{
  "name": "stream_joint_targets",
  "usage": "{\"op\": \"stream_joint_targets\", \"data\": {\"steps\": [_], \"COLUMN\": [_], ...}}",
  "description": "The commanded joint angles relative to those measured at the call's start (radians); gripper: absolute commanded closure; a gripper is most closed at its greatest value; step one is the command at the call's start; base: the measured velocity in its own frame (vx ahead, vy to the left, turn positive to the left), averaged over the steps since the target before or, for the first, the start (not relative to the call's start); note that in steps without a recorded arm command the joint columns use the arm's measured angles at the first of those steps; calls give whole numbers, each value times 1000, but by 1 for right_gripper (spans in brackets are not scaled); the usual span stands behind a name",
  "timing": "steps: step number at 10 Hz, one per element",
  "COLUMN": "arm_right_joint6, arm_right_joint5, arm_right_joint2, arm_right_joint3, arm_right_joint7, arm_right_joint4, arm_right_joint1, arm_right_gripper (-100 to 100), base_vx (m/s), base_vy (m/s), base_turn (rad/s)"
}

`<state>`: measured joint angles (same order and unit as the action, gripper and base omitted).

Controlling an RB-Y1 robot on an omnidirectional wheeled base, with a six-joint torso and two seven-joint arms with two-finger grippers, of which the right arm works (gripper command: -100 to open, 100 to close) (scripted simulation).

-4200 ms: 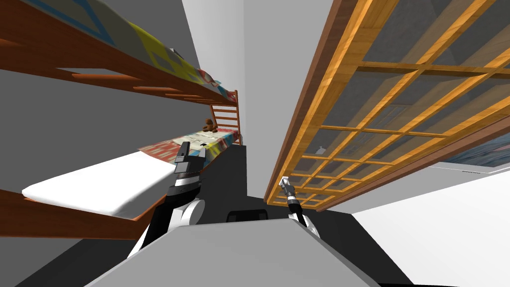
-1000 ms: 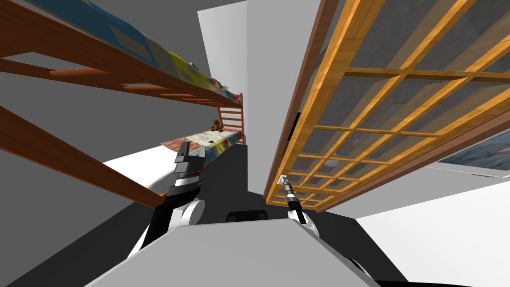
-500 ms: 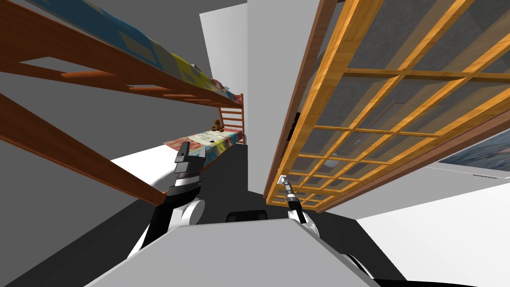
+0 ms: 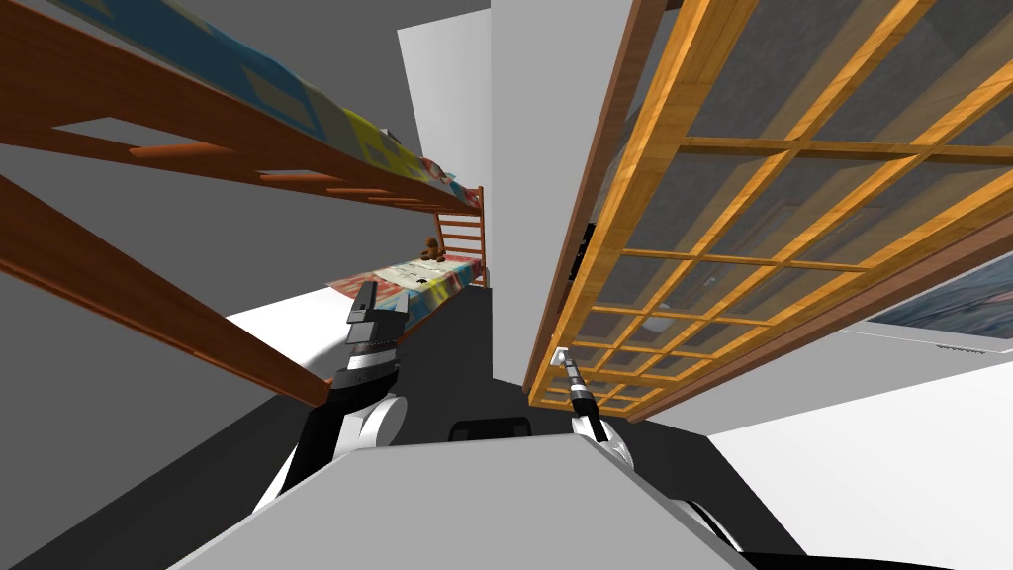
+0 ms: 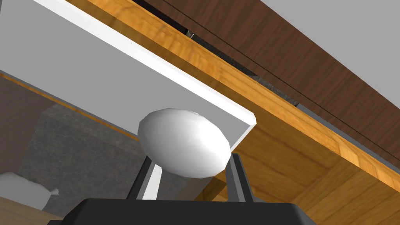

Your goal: Pull the door open

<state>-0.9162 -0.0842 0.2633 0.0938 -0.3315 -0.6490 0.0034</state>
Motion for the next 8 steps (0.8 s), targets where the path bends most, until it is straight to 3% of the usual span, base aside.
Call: {"op": "stream_joint_targets", "data": {"steps": [1, 5, 7, 8], "arm_right_joint6": [6, 5, 5, 4], "arm_right_joint5": [-9, -29, -29, -39], "arm_right_joint2": [-14, -9, -9, -7], "arm_right_joint3": [-22, -37, -37, -45], "arm_right_joint7": [50, 142, 145, 186], "arm_right_joint4": [-14, -10, -17, -7], "arm_right_joint1": [11, 7, 7, 5], "arm_right_gripper": [100, 100, 100, 100], "base_vx": [-37, -24, -16, -8], "base_vy": [-12, -14, -6, 0], "base_turn": [38, 24, 0, 20]}}
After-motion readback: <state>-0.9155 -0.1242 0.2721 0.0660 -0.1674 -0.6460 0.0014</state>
